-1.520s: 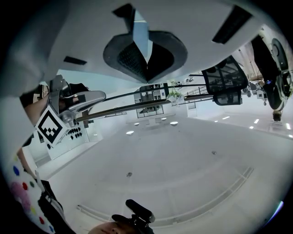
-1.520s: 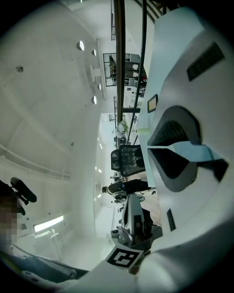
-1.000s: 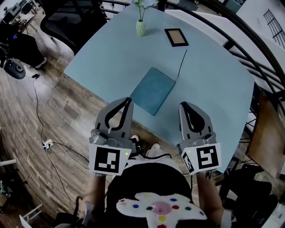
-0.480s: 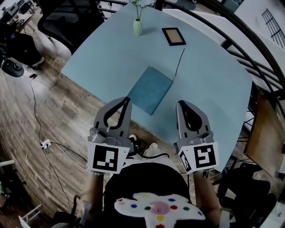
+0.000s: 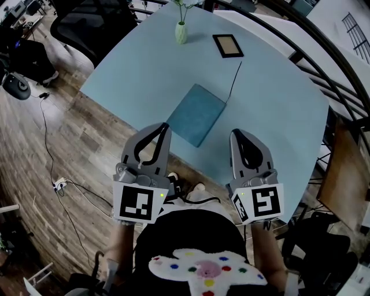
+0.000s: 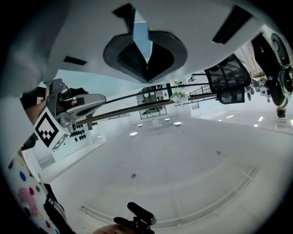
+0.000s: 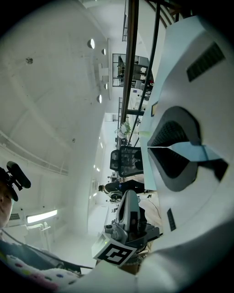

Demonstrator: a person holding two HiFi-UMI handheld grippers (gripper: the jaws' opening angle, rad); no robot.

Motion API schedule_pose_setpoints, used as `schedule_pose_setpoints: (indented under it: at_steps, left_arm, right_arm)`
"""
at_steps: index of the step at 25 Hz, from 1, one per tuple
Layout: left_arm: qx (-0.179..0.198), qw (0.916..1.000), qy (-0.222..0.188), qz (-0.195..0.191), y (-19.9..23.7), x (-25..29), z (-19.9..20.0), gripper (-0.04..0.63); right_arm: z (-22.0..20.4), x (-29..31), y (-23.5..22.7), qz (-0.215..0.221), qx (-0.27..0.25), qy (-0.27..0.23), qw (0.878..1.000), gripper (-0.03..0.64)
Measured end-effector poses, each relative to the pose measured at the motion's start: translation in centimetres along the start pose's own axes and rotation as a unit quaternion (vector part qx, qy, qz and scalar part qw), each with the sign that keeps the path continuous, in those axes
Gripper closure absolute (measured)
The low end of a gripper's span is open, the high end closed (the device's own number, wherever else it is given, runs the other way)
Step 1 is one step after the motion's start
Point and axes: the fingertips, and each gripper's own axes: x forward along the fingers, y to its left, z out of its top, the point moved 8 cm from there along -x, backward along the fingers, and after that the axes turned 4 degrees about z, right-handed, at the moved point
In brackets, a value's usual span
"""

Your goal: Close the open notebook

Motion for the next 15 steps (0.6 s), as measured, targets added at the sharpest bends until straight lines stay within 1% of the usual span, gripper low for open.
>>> schedule_pose_setpoints:
  at_steps: [15]
  left_arm:
    - [-0.020, 0.9997, 0.000, 0.012, 0.44, -0.19, -0.21, 0.577]
  right_arm:
    - [-0.31, 0.05, -0.03, 0.003, -0.006, 0.011, 1.000, 0.580]
